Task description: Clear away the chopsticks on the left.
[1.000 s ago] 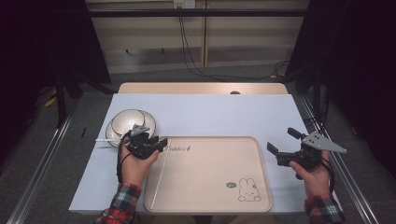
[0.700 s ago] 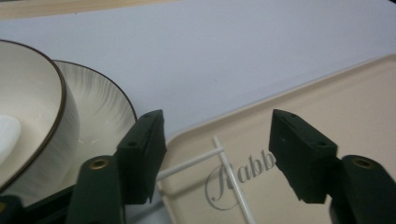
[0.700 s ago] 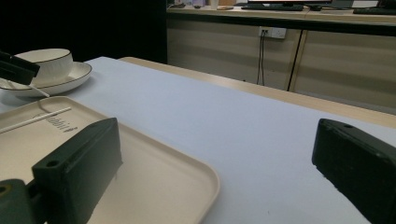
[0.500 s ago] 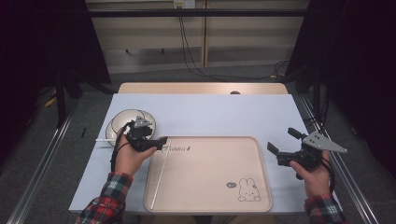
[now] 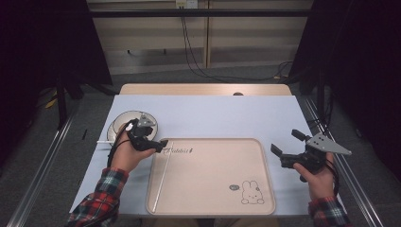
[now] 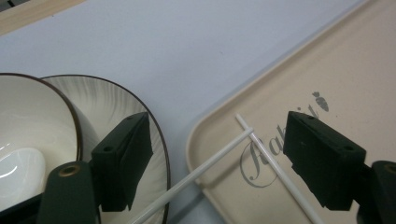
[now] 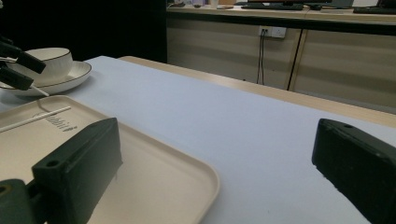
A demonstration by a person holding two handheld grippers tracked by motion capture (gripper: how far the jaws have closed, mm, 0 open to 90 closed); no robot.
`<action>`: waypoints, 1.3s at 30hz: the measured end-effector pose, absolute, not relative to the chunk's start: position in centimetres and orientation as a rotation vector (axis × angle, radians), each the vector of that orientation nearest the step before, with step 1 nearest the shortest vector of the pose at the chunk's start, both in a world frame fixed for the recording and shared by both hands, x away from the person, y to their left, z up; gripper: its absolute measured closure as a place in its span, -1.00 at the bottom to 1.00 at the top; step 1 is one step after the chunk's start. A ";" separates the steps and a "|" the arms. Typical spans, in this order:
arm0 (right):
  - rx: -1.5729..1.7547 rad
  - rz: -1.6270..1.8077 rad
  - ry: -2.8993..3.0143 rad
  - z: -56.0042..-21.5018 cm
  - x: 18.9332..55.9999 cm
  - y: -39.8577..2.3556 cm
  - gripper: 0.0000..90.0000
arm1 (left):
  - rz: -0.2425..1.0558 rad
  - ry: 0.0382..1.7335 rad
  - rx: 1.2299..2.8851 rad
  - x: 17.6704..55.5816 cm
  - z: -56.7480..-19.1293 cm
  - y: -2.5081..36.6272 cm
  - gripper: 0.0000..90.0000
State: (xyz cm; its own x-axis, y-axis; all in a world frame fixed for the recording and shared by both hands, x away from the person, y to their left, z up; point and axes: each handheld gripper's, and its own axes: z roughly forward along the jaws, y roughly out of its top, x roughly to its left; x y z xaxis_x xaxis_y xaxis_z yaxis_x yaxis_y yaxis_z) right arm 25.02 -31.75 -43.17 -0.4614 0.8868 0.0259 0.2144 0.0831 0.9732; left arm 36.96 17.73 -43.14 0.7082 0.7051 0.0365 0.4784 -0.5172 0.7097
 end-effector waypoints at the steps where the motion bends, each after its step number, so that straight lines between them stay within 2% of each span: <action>1: 1.096 1.411 1.754 -43.2 25.0 -31.7 -0.98 | 0.419 0.870 2.247 37.0 -43.0 17.8 -0.51; 11: 1.093 1.418 1.755 -43.1 25.0 -31.8 -0.98 | 0.411 0.794 2.353 37.5 -42.9 17.5 -0.52; 17: 1.092 1.409 1.756 -43.1 25.0 -31.8 -0.98 | 0.399 0.738 2.423 37.8 -43.0 17.5 -0.44; 26: 1.094 1.412 1.757 -43.1 25.0 -31.8 -0.98 | 0.399 0.636 2.519 38.0 -43.2 17.4 -0.16; 31: 1.094 1.413 1.755 -43.1 25.0 -31.8 -0.98 | 0.375 0.606 2.545 38.1 -43.5 17.3 -0.07; 32: 1.092 1.411 1.755 -43.1 25.0 -31.8 -0.98 | 0.410 0.610 2.539 38.0 -43.7 17.2 -0.05; 39: 1.095 1.410 1.758 -43.1 25.0 -31.8 -0.98 | 0.413 0.557 2.566 38.1 -44.2 17.1 0.17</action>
